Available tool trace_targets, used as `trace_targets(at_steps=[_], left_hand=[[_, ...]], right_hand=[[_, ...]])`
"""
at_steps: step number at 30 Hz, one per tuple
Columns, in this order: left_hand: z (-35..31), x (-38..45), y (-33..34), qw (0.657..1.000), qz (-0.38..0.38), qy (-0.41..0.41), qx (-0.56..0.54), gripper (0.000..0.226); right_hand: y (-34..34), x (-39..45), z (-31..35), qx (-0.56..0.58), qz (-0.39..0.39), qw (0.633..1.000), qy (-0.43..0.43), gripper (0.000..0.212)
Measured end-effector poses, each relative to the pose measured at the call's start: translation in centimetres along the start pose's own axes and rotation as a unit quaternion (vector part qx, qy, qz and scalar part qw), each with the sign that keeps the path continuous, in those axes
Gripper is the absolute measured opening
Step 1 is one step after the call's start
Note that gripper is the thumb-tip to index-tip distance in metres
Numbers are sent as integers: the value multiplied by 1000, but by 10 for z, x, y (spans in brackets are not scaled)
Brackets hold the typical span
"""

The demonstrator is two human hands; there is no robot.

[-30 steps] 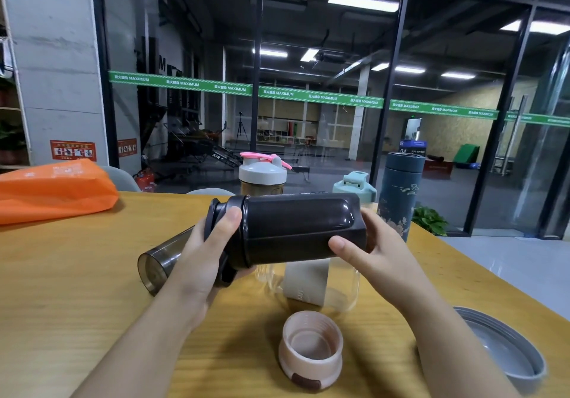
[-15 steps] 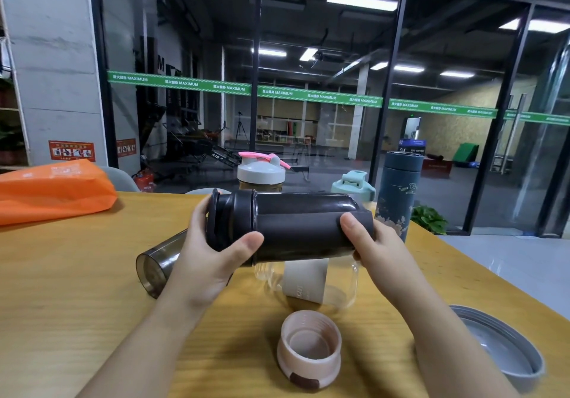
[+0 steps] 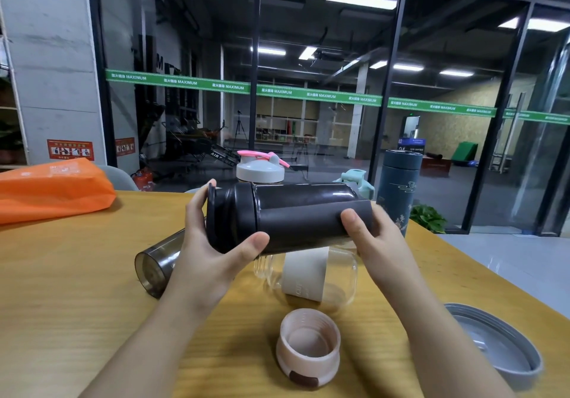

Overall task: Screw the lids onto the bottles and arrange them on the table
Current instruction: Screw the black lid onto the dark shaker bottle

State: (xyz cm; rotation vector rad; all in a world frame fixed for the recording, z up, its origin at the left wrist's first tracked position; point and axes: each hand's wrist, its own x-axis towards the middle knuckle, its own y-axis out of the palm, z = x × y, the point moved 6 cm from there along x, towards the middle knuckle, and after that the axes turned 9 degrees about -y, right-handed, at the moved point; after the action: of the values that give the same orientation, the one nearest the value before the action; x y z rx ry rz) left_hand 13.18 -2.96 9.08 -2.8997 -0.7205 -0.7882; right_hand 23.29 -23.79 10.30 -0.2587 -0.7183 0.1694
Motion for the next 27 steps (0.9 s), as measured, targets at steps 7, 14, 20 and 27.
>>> trace_targets(at_steps=[7,14,20,27], left_hand=[[0,-3,11,1000,-9,-27,10,89],[-3,-7,18,999,9,-42,-21,90],[4,-9,21,998,31,-54,16,99],[15,-7,19,989,29,-140,28,100]], right_hand=[[0,0,20,-211,-21,946,-245,98],[11,-6,34,-358,-4,880,-313,97],[15,-6,30,-363,8,885,-292,94],[-4,0,16,-342,-85,910,-220,85]])
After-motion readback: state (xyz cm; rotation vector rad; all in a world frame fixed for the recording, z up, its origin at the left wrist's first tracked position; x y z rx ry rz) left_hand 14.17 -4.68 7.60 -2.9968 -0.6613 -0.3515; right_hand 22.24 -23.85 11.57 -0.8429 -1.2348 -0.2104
